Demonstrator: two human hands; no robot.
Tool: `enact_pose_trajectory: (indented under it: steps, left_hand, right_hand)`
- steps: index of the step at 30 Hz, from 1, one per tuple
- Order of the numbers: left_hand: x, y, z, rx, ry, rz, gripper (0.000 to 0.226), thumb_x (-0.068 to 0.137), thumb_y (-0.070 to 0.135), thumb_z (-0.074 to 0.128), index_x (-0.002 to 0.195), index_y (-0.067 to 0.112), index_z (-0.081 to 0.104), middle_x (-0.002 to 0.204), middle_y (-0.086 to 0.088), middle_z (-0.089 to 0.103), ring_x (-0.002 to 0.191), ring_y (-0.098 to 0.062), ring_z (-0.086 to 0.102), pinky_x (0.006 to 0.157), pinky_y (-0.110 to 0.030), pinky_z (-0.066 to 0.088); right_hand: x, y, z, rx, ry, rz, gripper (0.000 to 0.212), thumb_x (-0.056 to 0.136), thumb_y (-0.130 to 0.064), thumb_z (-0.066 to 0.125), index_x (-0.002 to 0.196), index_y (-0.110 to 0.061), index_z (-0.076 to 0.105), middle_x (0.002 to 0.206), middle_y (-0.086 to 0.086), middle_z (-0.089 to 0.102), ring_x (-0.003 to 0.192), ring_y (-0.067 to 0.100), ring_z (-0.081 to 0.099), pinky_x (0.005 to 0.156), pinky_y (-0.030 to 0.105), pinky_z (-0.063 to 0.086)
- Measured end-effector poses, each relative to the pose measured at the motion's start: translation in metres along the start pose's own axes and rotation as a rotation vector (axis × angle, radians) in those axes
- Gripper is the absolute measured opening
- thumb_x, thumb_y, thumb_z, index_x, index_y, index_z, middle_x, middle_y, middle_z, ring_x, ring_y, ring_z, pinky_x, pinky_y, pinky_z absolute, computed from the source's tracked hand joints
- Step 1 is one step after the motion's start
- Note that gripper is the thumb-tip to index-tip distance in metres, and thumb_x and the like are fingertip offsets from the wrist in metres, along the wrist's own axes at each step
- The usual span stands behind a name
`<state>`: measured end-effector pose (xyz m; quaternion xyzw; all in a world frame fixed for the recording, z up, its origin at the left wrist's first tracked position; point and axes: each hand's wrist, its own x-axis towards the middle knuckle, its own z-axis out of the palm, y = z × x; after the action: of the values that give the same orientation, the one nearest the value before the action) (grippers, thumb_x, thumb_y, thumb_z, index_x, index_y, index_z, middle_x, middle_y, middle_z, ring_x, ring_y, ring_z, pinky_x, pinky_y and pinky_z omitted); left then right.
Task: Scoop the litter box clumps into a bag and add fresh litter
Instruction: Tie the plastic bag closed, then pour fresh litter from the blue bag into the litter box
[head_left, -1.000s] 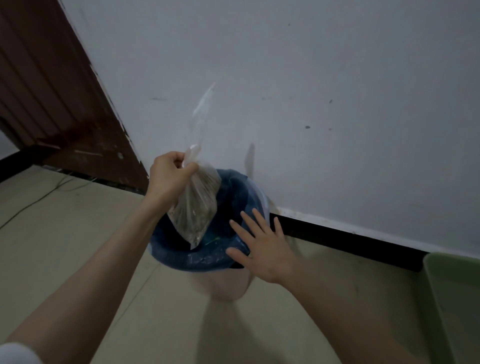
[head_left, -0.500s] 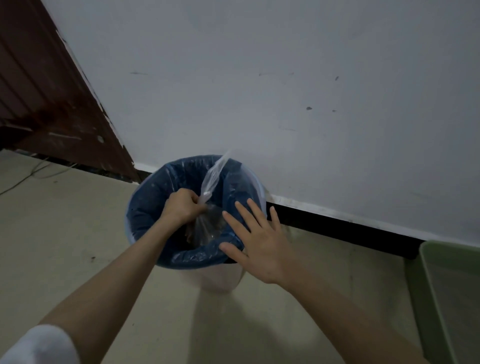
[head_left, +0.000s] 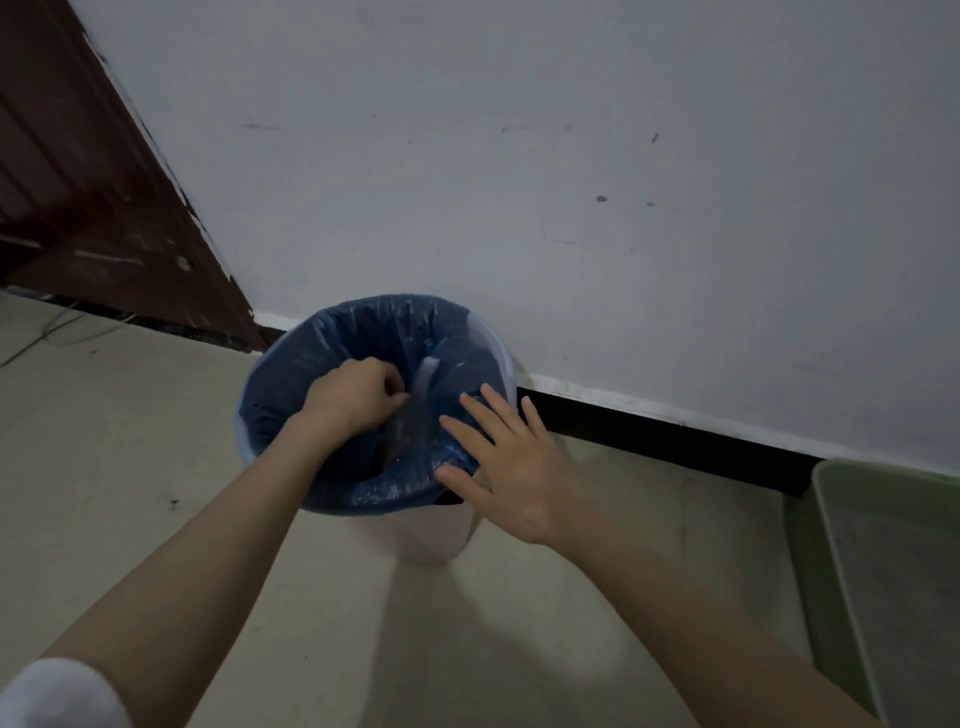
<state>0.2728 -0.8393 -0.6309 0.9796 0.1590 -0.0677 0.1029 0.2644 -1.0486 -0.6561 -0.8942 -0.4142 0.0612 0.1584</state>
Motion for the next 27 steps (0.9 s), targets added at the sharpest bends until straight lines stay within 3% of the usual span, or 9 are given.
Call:
enact_pose_trajectory:
  steps: [2,5,6,8,10,15,18,21,27]
  left_hand:
    - [-0.015,0.015,-0.002,-0.084,0.153,0.074,0.031,0.092,0.033,0.050,0.120,0.020,0.054,0.111,-0.004,0.063,0.097,-0.023,0.060,0.080,-0.038,0.050]
    - [-0.043,0.051,0.000,-0.137,0.411,0.371,0.041,0.094,0.032,0.047,0.131,0.015,0.046,0.125,-0.007,0.056,0.108,-0.025,0.054,0.087,-0.043,0.047]
    - [-0.052,0.067,0.001,-0.108,0.445,0.485,0.043,0.093,0.034,0.045,0.132,0.014,0.045,0.128,-0.007,0.054,0.111,-0.026,0.053,0.090,-0.045,0.046]
    - [-0.066,0.098,0.009,-0.038,0.445,0.639,0.049,0.091,0.040,0.039,0.133,0.016,0.046,0.130,-0.006,0.054,0.115,-0.025,0.052,0.093,-0.044,0.045]
    - [-0.075,0.133,0.023,0.022,0.381,0.679,0.055,0.090,0.046,0.034,0.136,0.019,0.043,0.135,-0.007,0.050,0.120,-0.026,0.050,0.096,-0.042,0.040]
    - [-0.094,0.213,0.031,0.177,0.107,0.655,0.068,0.083,0.060,0.005,0.147,0.037,0.004,0.157,-0.001,0.008,0.144,-0.024,0.010,0.116,-0.046,0.009]
    - [-0.117,0.255,0.003,0.211,0.038,0.681,0.070,0.079,0.062,-0.002,0.146,0.040,-0.004,0.158,0.001,0.001,0.145,-0.021,0.002,0.116,-0.045,0.003]
    - [-0.146,0.292,-0.044,0.151,-0.037,0.674,0.073,0.076,0.064,-0.006,0.145,0.040,-0.006,0.158,0.003,-0.003,0.145,-0.019,-0.003,0.117,-0.043,-0.001]
    - [-0.213,0.325,-0.158,-0.007,-0.134,0.594,0.087,0.068,0.079,-0.013,0.145,0.040,-0.005,0.157,0.004,-0.004,0.145,-0.017,-0.005,0.116,-0.040,-0.002]
  right_hand:
    - [-0.008,0.009,-0.006,-0.018,0.033,-0.010,0.087,0.075,-0.068,-0.006,0.147,-0.029,0.023,0.158,-0.003,0.012,0.147,0.014,-0.001,0.117,0.043,-0.005]
    - [-0.032,0.036,-0.017,-0.153,0.206,0.028,0.070,0.092,-0.061,0.015,0.133,-0.018,0.051,0.140,0.008,0.049,0.132,0.029,0.044,0.107,0.055,0.029]
    - [-0.044,0.050,-0.022,-0.179,0.210,0.075,0.068,0.089,-0.060,0.021,0.133,-0.018,0.051,0.140,0.009,0.050,0.131,0.030,0.046,0.106,0.055,0.031]
    - [-0.073,0.075,-0.032,-0.198,0.130,0.187,0.078,0.080,-0.063,0.012,0.145,-0.023,0.033,0.153,0.004,0.030,0.143,0.025,0.025,0.114,0.050,0.016]
    - [-0.109,0.101,-0.044,-0.222,0.118,0.270,0.085,0.075,-0.067,0.003,0.149,-0.029,0.017,0.158,-0.001,0.014,0.147,0.021,0.009,0.117,0.047,0.004]
    - [-0.190,0.143,-0.100,-0.275,0.048,0.515,0.088,0.070,-0.075,-0.001,0.148,-0.035,-0.006,0.159,-0.004,-0.005,0.147,0.020,-0.007,0.116,0.050,-0.003]
    - [-0.236,0.143,-0.149,-0.195,0.004,0.623,0.083,0.079,-0.075,0.011,0.148,-0.035,-0.007,0.159,-0.004,-0.009,0.146,0.019,-0.010,0.118,0.050,-0.003]
    - [-0.273,0.125,-0.205,-0.114,0.039,0.680,0.093,0.064,-0.074,-0.004,0.148,-0.035,-0.004,0.159,-0.005,-0.006,0.147,0.018,-0.009,0.118,0.049,-0.004]
    - [-0.302,0.059,-0.322,0.008,0.009,0.730,0.089,0.068,-0.073,-0.001,0.148,-0.034,-0.005,0.159,-0.006,-0.006,0.146,0.016,-0.009,0.118,0.048,-0.005]
